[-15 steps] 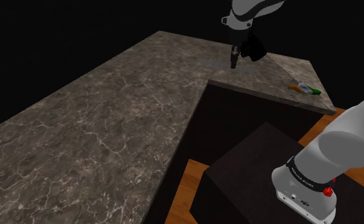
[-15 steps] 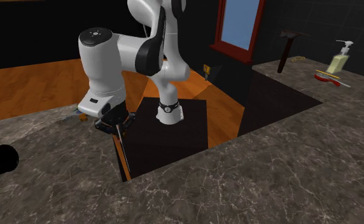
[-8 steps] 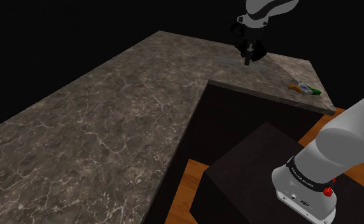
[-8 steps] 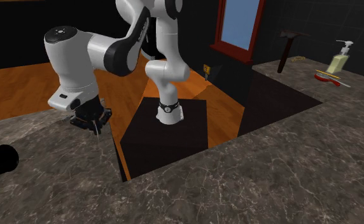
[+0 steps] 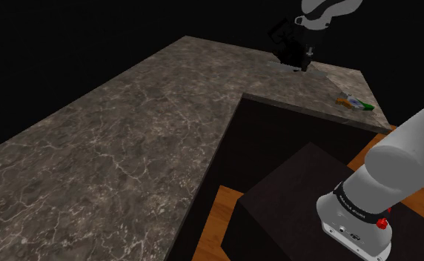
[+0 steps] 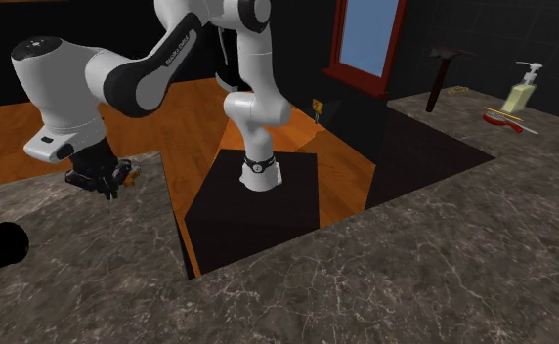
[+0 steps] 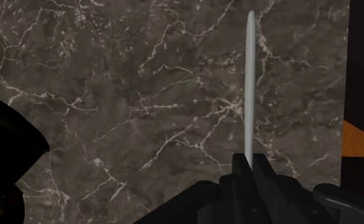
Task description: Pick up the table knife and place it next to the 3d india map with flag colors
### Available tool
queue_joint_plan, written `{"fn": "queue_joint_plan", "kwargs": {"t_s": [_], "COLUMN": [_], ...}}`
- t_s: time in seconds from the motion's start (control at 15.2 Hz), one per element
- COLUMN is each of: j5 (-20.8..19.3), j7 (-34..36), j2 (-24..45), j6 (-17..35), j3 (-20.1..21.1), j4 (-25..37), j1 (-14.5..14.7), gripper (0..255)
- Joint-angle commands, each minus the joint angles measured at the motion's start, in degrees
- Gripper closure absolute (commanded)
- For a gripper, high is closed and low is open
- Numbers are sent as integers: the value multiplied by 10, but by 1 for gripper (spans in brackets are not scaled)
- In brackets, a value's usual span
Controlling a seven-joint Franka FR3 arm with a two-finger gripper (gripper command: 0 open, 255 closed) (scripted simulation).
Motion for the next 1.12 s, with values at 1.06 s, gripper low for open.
{"fn": "queue_joint_plan", "kwargs": {"t_s": [1.06], "j5": [64], "j7": [-203], "j2": [174], "j6": [10], "j3": [-75], "j4": [181], "j1": [-107], "gripper": [255]}}
